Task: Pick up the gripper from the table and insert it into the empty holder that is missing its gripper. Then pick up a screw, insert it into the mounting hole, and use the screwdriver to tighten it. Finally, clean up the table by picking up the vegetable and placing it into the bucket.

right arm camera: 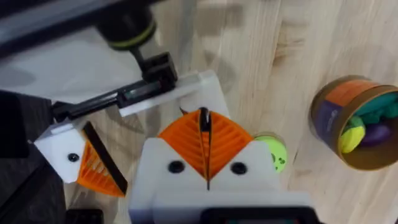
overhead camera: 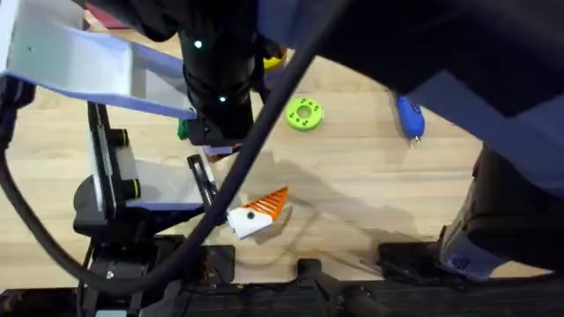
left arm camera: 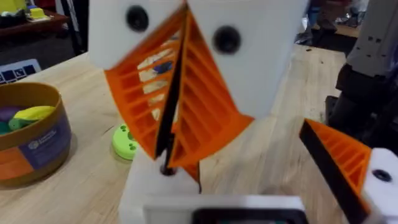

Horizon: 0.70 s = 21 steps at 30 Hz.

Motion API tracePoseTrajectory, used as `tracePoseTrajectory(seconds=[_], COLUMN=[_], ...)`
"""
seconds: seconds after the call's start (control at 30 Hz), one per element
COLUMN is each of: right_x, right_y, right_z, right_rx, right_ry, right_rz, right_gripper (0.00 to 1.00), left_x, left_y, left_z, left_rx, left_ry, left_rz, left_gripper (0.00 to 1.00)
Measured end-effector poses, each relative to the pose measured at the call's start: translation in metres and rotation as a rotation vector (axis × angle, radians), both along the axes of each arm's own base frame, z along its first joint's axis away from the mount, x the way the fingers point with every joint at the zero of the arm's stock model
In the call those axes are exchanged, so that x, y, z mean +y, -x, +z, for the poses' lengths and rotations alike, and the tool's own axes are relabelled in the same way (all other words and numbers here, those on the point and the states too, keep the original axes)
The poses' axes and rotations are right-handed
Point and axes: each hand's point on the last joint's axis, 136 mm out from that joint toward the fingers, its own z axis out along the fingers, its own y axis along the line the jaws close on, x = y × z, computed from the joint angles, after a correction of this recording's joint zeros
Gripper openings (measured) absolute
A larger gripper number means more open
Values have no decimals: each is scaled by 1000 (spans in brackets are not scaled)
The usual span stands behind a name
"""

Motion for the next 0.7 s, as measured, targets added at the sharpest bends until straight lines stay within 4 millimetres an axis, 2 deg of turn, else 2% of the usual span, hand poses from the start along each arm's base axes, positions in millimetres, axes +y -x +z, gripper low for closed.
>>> tracePoseTrajectory(seconds=[0.27,0.7], right_x=[7,7], right_y=[-1,-1], right_z=[-4,-8], right_rx=[-4,3], right_ry=[-9,0], right_rz=[5,-4], right_gripper=[6,6], left_x=[0,0], left_y=[0,0], left_z=[0,0], left_rx=[-3,2], left_ry=[-1,1], left_rz=[-1,-1], left_gripper=[985,985])
